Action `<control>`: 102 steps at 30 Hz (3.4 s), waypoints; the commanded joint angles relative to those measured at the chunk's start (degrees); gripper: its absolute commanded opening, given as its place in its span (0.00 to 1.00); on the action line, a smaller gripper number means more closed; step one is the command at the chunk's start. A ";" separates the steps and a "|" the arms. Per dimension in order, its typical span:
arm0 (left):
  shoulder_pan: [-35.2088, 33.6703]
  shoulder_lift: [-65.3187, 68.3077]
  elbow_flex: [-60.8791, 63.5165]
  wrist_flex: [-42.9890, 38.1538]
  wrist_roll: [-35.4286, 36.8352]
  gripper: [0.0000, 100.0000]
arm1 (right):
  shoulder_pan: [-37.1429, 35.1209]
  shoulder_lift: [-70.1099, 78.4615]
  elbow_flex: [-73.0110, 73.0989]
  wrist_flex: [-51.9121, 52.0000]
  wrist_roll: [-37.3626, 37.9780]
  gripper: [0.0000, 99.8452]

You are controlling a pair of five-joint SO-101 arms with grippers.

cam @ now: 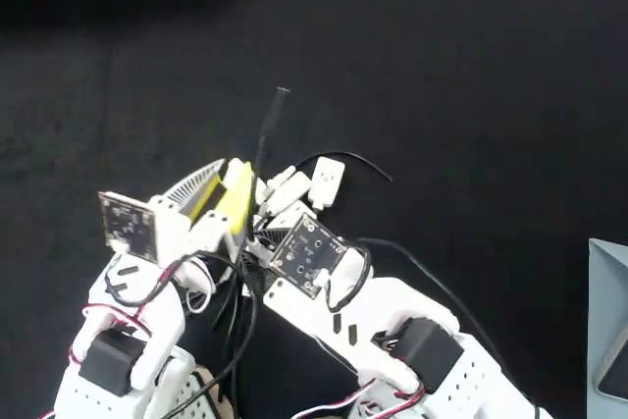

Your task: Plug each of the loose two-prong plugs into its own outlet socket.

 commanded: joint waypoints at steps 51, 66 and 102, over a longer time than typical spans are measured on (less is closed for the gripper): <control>-14.90 64.70 -29.93 25.23 0.53 0.28 | 27.69 22.46 -2.68 -4.57 -11.43 0.01; -11.82 76.75 -25.01 14.59 2.11 0.22 | 27.69 22.46 -1.89 -4.40 -13.71 0.01; -17.80 70.42 -43.82 37.01 -17.41 0.20 | 27.78 22.46 -1.71 -3.16 -13.80 0.01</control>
